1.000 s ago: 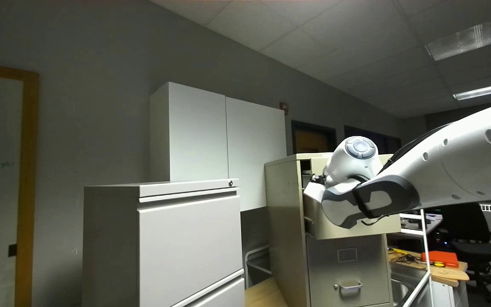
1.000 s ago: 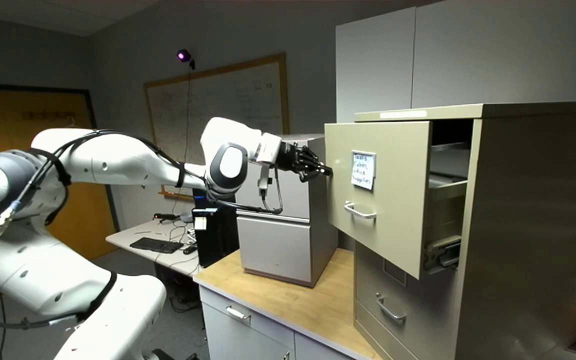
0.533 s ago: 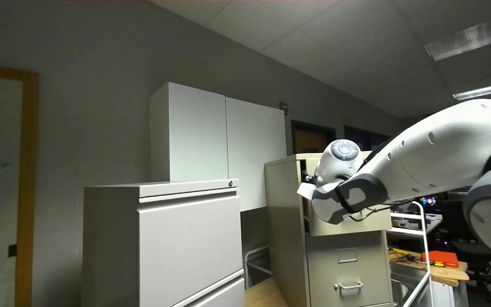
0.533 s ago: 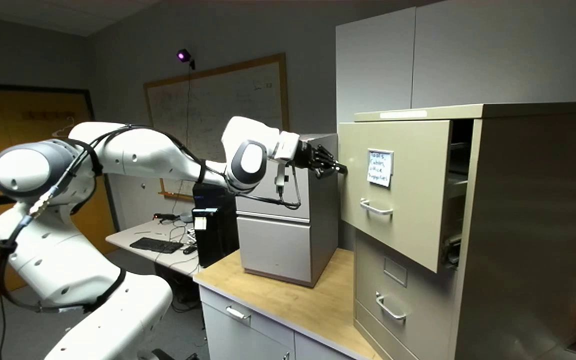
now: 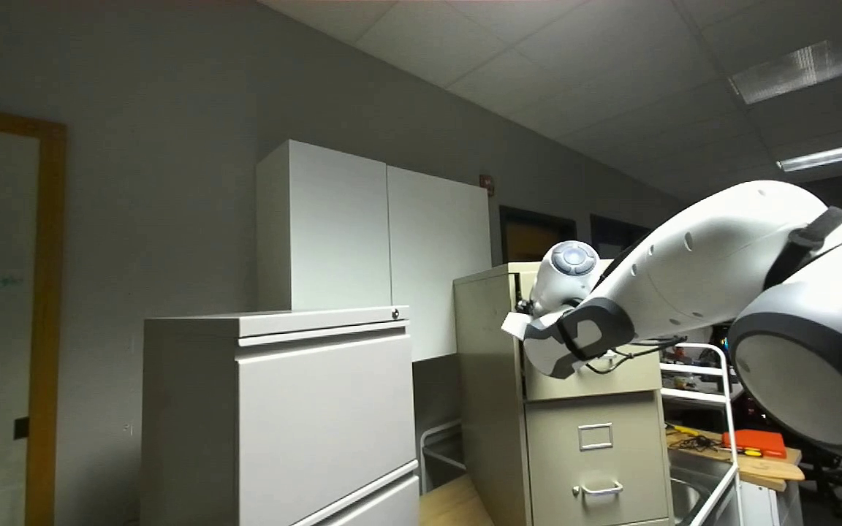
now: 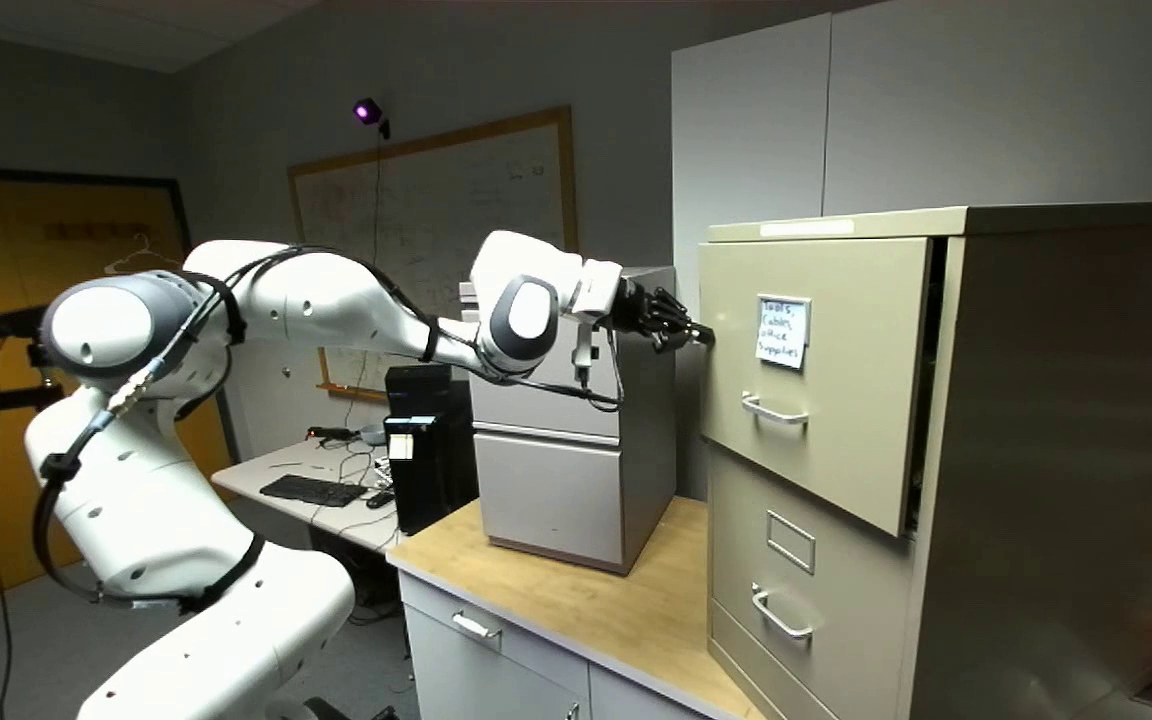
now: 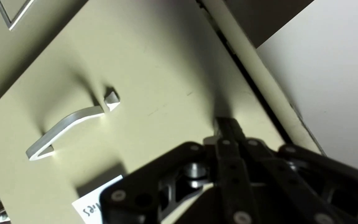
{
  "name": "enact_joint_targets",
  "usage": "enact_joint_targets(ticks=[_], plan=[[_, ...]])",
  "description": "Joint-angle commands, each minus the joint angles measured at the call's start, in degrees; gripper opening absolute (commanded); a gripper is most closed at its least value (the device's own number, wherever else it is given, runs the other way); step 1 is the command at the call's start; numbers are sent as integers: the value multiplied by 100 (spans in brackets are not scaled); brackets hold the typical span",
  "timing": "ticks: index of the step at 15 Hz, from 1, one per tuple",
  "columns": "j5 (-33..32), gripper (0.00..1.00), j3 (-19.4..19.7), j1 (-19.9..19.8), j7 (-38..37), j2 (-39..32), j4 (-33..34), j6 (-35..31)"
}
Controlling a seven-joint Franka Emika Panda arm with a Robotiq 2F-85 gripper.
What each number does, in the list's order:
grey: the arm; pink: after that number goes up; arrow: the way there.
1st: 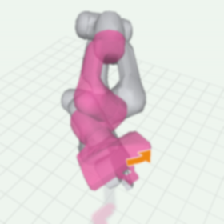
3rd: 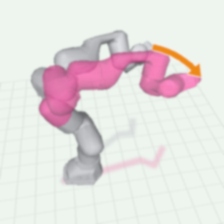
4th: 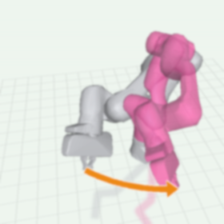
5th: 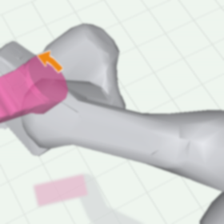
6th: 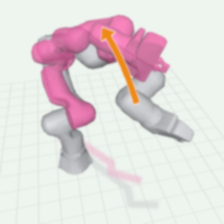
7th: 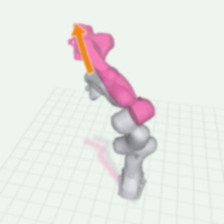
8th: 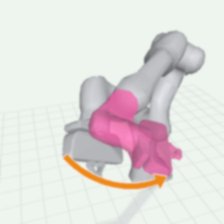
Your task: Close the top drawer of the beige file cabinet
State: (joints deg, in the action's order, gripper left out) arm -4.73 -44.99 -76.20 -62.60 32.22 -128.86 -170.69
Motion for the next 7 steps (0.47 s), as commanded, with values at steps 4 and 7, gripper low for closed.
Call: enact_joint_targets(ticks=[4, 7], plan=[[-184, 0, -1018, -991, -148, -999, 1003, -72], [-172, 0, -1351, -1337, -119, -1079, 1168, -20]])
